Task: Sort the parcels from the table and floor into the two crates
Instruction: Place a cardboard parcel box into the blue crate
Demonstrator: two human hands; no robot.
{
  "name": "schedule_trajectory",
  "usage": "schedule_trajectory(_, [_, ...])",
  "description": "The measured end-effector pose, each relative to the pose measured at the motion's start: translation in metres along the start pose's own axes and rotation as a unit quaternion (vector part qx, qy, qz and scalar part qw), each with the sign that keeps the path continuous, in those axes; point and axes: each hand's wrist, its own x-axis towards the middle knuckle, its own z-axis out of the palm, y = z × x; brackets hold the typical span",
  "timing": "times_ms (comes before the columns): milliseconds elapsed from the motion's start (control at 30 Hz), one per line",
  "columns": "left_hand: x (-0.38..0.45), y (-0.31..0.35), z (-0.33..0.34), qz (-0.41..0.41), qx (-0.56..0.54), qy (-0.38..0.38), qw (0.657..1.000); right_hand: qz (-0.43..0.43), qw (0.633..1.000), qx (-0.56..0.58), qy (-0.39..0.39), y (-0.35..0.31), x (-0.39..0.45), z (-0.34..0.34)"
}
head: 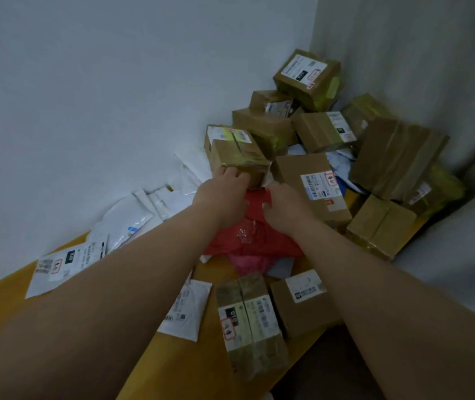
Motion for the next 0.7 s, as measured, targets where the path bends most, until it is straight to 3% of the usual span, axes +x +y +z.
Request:
schedule_trajectory(167, [0.033,-0.026,0.009,-0.054,-0.047,0.041,0.997,0.020,0.999,0.029,0.034,0.013,0.040,0.003])
schedule_trajectory(400, [0.073,-0.065,0.033,-0.151,-0.124,0.026,0.980,0.048,0.996,0.017,0.076,0.016,0.091,0.010])
schedule_trajectory(700, [0.108,-0.076,0.053,-0.226,-0.342,-0.016,0.912,0.104,0.994,-0.017,0.041,0.007,0.118,0.030])
